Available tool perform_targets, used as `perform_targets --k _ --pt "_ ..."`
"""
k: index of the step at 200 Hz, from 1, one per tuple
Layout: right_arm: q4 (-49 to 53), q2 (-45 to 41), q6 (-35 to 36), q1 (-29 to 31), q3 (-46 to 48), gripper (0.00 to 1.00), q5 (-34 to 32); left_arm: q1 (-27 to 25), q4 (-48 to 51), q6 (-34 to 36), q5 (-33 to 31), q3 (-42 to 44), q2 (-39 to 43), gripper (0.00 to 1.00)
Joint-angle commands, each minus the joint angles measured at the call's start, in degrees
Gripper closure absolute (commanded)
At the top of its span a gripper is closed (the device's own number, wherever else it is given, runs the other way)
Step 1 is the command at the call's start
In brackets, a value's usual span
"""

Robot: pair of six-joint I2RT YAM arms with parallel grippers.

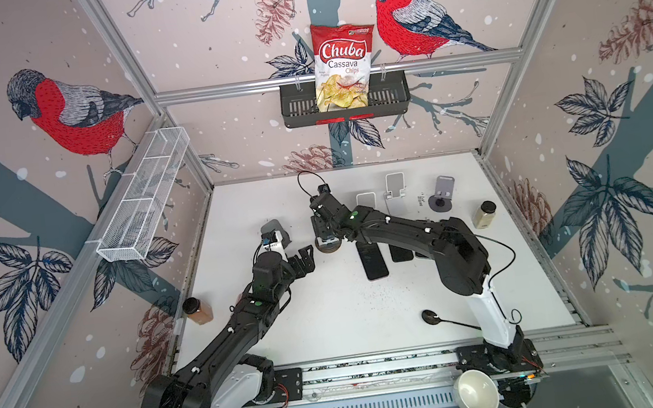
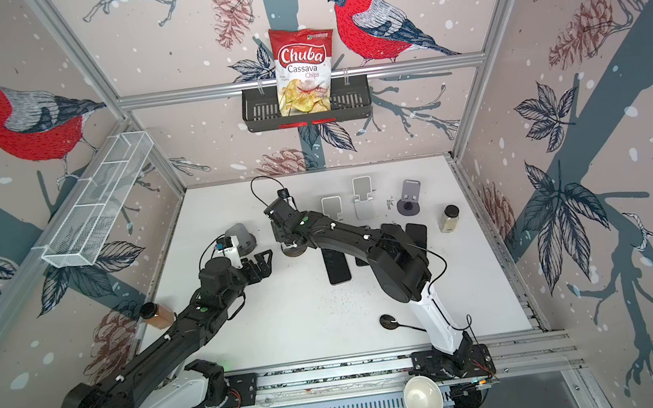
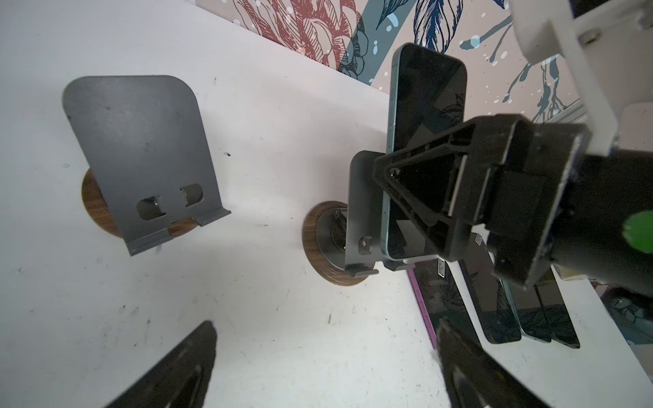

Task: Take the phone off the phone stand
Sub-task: 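Lift the green-edged phone up off the wooden-base stand with the right gripper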

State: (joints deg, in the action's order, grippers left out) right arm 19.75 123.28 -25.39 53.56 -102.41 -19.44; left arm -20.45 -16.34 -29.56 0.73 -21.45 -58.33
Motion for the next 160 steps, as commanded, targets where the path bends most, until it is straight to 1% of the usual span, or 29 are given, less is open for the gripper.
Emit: perform_targets --k 1,25,65,101,136,160 --pt "-2.34 -2.3 0.78 -0.21 1.14 0.29 -0.76 0.03 -1.26 0.73 -0.83 -0.18 -0.14 0.04" --pt "-3.12 -5.6 1.19 -0.28 4.24 0.29 -0.51 0.06 -0.96 0.83 -0.58 -0.69 -0.56 0.04" --pt "-2.44 -11.84 2.45 -0.11 11.2 0.29 0.69 0.06 0.05 1.65 1.87 -2.16 -1.26 0.04" --pt "-2.19 -18.12 0.2 0.48 19.17 0.29 1.54 0.03 0.39 1.83 2.66 -2.85 -1.46 0.04" --pt "-1.61 -23.0 -1.13 2.29 25.47 0.29 1.86 0.06 0.5 1.36 3.28 -3.32 -1.79 0.04" --pt "-0.77 -25.2 -1.99 3.44 28.94 0.29 3.82 0.01 1.11 1.02 3.59 -3.71 -1.94 0.04"
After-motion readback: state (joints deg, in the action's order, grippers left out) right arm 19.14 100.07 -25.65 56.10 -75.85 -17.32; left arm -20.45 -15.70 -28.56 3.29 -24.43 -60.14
